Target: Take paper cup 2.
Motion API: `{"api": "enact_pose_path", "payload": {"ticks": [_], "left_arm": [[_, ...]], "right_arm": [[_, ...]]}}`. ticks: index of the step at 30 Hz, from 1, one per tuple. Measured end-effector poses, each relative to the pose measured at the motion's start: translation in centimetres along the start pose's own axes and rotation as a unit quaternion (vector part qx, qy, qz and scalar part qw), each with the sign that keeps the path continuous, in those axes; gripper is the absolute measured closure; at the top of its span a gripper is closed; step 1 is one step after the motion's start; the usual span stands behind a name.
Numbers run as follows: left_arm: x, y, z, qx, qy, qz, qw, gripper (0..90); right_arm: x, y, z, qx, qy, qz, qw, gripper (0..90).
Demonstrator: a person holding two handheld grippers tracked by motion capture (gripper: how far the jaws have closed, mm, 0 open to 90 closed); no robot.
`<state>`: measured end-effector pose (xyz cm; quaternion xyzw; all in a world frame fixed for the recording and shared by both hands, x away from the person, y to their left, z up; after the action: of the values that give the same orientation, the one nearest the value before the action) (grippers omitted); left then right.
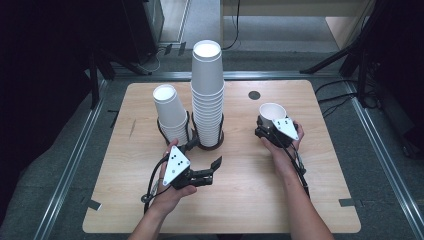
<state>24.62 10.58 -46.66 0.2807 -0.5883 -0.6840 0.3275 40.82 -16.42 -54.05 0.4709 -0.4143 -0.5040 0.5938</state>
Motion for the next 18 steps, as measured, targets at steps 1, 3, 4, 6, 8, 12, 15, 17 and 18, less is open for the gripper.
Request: {"api": "enact_pose_path", "payload": {"ticks": [1,3,4,6,8,12,15,17,18], "left_arm": [[-0.01,0.00,0.00,0.000,0.000,0.000,1.0000,12.1],[-0.03,0.00,0.02,0.000,0.000,0.000,1.0000,12.1],[-0.04,0.00,0.03,0.000,0.000,0.000,1.0000,12.1],[-0.05,0.01,0.03,0.000,0.000,0.001,1.0000,12.1],[-0.04,0.01,0.02,0.000,0.000,0.000,1.0000,12.1],[0.00,-0.01,0.00,-0.001,0.000,0.000,1.0000,12.1],[0.04,-0.02,-0.04,-0.001,0.000,0.000,1.0000,12.1],[0.06,-0.03,-0.07,-0.001,-0.001,0.000,1.0000,12.1],[0.08,-0.04,-0.07,-0.001,-0.001,0.000,1.0000,12.1]], "right_arm": [[-0.06,-0.02,0.00,-0.001,0.002,-0.002,1.0000,13.6],[-0.08,-0.11,-0.01,-0.003,0.001,0.001,1.0000,13.6],[-0.13,-0.18,0.00,-0.004,0.000,0.000,1.0000,13.5],[-0.15,-0.29,0.02,-0.005,-0.001,-0.001,1.0000,13.5],[-0.19,-0.41,0.08,-0.005,-0.001,-0.002,1.0000,13.3],[-0.28,-0.40,0.18,-0.006,-0.008,0.008,0.9999,12.6],[-0.31,-0.34,0.33,-0.010,-0.001,0.005,0.9999,12.1],[-0.33,-0.31,0.44,-0.013,0.000,0.004,0.9999,11.8],[-0.32,-0.30,0.47,-0.015,0.001,0.003,0.9999,11.5]]}}
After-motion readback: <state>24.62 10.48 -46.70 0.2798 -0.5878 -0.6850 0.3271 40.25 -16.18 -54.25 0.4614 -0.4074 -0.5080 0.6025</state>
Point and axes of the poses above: each handheld gripper's, and its own axes: z roughly backward along the jaws, y roughly out of its top, x roughly to its right, the point moved 2 cm from there along -z, roughly forward along the jaws, and after that the axes turned 2 degrees about -x, right-handed, at the moved point
